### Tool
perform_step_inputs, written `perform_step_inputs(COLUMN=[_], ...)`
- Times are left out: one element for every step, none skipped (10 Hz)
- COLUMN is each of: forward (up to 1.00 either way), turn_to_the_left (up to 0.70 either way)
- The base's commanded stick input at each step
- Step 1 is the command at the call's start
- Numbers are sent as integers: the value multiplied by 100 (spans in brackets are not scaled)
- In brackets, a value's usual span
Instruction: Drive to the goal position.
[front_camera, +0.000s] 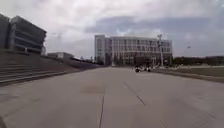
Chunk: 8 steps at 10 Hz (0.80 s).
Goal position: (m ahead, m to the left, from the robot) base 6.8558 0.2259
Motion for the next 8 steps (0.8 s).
perform_step_inputs(forward=[25,0,0,0,0,0,27,57], turn_to_the_left=[0,0,0,0,0,0,0,0])
